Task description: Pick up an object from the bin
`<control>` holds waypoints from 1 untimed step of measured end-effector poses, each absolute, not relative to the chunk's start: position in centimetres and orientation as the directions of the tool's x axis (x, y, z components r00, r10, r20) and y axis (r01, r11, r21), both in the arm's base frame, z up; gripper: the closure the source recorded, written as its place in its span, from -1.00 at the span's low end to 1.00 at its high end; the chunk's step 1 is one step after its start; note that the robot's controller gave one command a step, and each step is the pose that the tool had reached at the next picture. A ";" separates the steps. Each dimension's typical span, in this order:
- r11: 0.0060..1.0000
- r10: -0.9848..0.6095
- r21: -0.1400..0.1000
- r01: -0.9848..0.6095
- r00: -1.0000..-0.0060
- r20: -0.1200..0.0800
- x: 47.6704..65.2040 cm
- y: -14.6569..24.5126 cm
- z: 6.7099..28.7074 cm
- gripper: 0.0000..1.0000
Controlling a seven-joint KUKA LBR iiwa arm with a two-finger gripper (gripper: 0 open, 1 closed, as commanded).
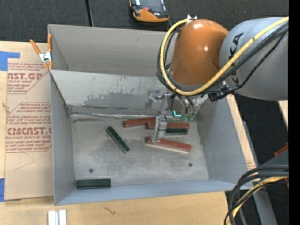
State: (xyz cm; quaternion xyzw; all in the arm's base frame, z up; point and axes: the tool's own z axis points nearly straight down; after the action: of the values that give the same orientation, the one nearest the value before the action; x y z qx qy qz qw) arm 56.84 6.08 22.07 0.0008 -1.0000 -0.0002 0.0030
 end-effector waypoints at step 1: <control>1.000 -0.001 0.001 -0.001 -1.000 -0.002 57.0 6.1 22.5 -1.00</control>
Offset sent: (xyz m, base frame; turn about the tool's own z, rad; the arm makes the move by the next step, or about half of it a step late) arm -0.0479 -0.0196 -0.1291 -0.6867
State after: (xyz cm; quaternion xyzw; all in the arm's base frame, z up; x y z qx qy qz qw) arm 56.99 6.05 22.53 0.0003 -1.0000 -0.0005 -0.0010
